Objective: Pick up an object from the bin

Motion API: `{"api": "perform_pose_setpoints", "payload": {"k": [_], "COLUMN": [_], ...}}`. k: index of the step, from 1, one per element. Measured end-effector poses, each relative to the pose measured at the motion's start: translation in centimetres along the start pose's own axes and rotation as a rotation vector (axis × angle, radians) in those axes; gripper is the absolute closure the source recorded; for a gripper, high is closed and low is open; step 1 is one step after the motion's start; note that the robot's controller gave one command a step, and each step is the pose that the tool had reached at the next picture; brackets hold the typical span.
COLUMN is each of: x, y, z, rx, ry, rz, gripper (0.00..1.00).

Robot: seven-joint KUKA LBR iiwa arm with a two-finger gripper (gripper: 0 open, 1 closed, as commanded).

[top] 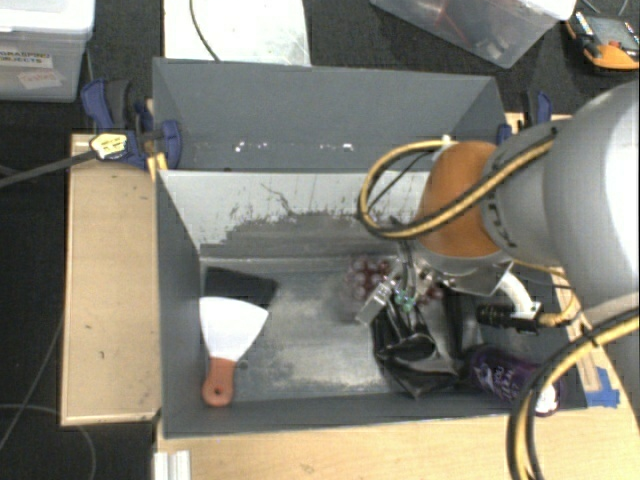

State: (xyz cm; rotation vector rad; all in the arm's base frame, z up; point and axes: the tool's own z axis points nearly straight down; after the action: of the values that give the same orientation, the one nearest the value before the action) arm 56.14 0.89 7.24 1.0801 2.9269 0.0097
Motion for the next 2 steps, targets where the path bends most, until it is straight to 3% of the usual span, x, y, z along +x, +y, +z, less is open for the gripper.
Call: {"api": "perform_pose_setpoints", "payload": {"k": [1,2], "x": [-0.87,-0.86], "y": [-0.86,-0.86], "z": [-0.71,-0.70], "rx": [0.001,0.001], "ry": [0.000,0.000], "rz": [-0.234,-0.234], "gripper": [1.00,1.00]}}
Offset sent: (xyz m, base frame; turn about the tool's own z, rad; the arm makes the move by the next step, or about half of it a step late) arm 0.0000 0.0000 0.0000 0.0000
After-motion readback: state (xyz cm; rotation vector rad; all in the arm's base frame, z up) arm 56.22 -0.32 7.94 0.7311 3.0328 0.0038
